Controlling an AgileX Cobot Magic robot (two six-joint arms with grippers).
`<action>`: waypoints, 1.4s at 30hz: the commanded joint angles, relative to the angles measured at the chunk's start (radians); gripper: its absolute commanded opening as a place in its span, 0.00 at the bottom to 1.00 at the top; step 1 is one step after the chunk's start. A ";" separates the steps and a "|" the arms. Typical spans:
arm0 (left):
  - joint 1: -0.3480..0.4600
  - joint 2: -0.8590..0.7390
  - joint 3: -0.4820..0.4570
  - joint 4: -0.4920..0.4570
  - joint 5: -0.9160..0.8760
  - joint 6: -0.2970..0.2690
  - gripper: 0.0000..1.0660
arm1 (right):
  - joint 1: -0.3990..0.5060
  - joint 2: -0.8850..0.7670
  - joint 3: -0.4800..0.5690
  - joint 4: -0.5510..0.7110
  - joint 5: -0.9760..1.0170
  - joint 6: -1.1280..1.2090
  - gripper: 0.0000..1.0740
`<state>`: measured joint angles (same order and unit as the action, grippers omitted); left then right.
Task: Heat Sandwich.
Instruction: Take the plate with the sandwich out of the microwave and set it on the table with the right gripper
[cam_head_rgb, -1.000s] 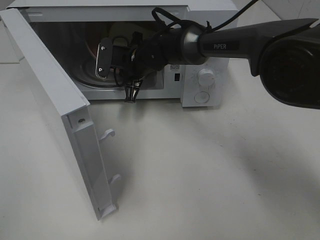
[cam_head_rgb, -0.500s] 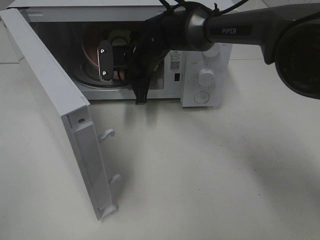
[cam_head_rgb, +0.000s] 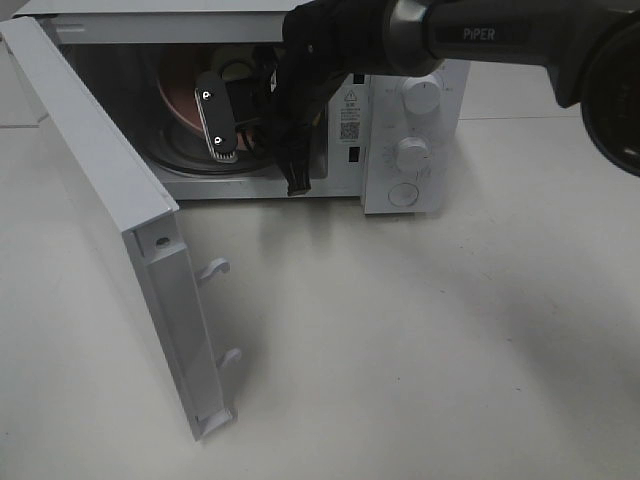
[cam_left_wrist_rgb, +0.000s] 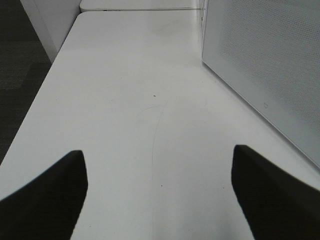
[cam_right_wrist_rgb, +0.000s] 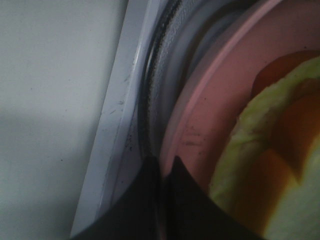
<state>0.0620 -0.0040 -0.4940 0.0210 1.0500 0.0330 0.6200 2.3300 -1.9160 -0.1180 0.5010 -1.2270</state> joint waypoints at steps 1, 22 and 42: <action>0.000 -0.005 -0.005 -0.001 -0.005 -0.001 0.69 | 0.000 -0.030 -0.001 0.002 -0.002 -0.031 0.00; 0.000 -0.005 -0.005 -0.001 -0.005 -0.001 0.69 | 0.023 -0.073 -0.002 0.118 0.170 -0.237 0.00; 0.000 -0.005 -0.005 -0.001 -0.005 -0.001 0.69 | 0.070 -0.119 -0.001 0.160 0.307 -0.321 0.00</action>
<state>0.0620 -0.0040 -0.4940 0.0210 1.0500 0.0330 0.6850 2.2340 -1.9160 0.0400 0.8170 -1.5370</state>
